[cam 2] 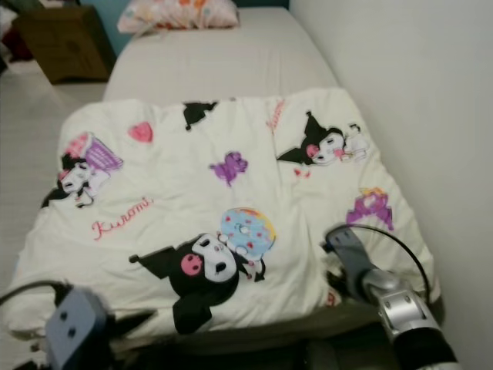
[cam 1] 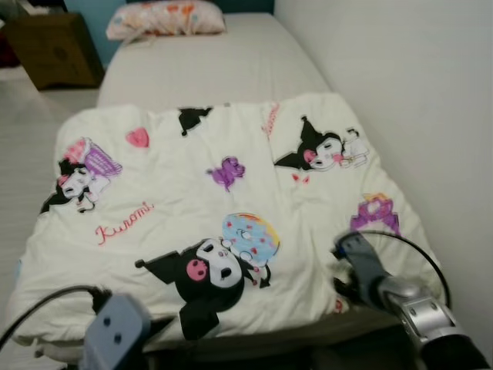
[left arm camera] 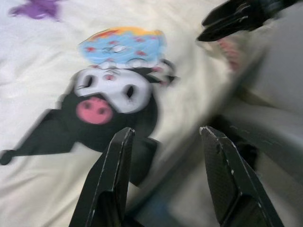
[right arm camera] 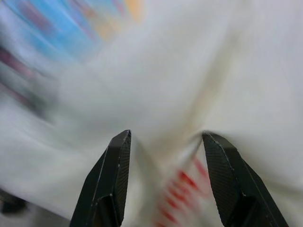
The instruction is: Clean up the room
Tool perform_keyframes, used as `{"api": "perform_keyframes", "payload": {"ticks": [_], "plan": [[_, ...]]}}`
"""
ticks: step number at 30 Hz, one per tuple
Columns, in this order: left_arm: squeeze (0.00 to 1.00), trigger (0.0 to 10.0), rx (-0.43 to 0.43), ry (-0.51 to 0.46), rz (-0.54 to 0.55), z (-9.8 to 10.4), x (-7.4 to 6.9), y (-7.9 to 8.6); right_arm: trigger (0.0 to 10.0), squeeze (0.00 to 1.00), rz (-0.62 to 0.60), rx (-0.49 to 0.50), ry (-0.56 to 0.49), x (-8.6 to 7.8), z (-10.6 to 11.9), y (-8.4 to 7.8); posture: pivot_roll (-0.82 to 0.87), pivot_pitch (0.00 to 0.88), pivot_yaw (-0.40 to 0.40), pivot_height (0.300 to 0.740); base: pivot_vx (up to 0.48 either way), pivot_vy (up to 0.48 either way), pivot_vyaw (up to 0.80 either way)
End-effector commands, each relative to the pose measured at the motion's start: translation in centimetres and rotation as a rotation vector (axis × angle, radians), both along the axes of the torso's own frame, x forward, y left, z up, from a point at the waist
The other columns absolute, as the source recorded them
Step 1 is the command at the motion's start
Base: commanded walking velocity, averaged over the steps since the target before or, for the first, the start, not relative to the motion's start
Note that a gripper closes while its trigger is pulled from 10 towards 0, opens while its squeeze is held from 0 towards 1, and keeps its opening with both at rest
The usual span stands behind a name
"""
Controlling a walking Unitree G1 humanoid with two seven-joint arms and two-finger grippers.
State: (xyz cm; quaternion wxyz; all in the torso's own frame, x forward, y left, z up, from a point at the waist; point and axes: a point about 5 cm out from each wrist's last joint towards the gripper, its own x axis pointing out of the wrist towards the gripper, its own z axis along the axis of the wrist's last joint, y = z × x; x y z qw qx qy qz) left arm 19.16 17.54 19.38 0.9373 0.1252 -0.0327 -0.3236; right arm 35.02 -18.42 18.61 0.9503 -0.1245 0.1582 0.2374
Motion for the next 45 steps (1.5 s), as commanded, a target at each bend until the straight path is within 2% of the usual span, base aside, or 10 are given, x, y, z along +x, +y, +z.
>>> {"api": "perform_keyframes", "payload": {"ticks": [1,5,11,12,15,19,23,28,34,45], "plan": [[0.0,10.0,0.01,0.021,0.036,-0.9,0.3,0.5,10.0,0.0,0.03,0.049,0.001,-0.4,0.7,1.0,-0.04,0.349,-0.028,0.571,0.0,0.0,0.0],[0.0,10.0,-0.005,-0.009,0.087,-0.9,1.8,0.8,10.0,0.0,0.092,0.14,-0.063,-0.2,3.0,2.9,-0.05,0.338,-0.049,0.571,0.0,0.0,0.0],[0.0,10.0,-0.014,-0.021,0.115,-0.7,2.3,1.1,10.0,0.0,0.133,0.196,-0.099,-0.3,4.7,3.7,-0.05,0.329,-0.046,0.571,0.0,0.0,0.0],[0.0,10.0,-0.02,-0.024,0.156,-0.9,2.6,1.4,10.0,0.0,0.114,0.242,-0.152,-0.4,5.2,3.8,-0.05,0.302,-0.039,0.571,0.0,0.0,0.0],[0.0,10.0,-0.092,-0.016,0.418,-2.2,4.2,2.7,10.0,0.0,-0.134,0.258,-0.318,-0.4,3.0,2.8,-0.05,0.281,-0.027,0.571,0.0,0.0,0.0],[0.0,10.0,-0.11,-0.006,0.529,-3.0,4.8,3.3,10.0,0.0,-0.251,0.293,-0.32,-0.8,1.2,2.3,-0.05,0.261,-0.012,0.571,0.0,0.0,0.0],[0.0,10.0,-0.186,0.038,0.769,-4.9,6.3,4.7,10.0,0.0,-0.501,0.339,-0.325,-2.1,-2.8,0.5,-0.06,0.221,0.004,0.571,0.0,0.0,0.0],[0.0,10.0,-0.132,0.037,0.742,-5.6,6.7,4.0,10.0,0.0,-0.482,0.295,-0.304,-2.7,-4.5,0.4,-0.07,0.192,0.008,0.571,0.0,0.0,0.0],[0.0,10.0,-0.059,0.041,0.684,-7.3,6.4,2.6,10.0,0.0,-0.358,0.325,-0.212,-3.9,-7.6,1.9,-0.07,0.179,0.0,0.571,0.0,0.0,0.0],[0.0,10.0,-0.071,0.016,0.645,-7.7,6.3,1.3,10.0,0.0,-0.317,0.354,-0.184,-4.3,-8.8,3.0,-0.07,0.167,-0.012,0.601,0.0,0.0,0.0]]}}
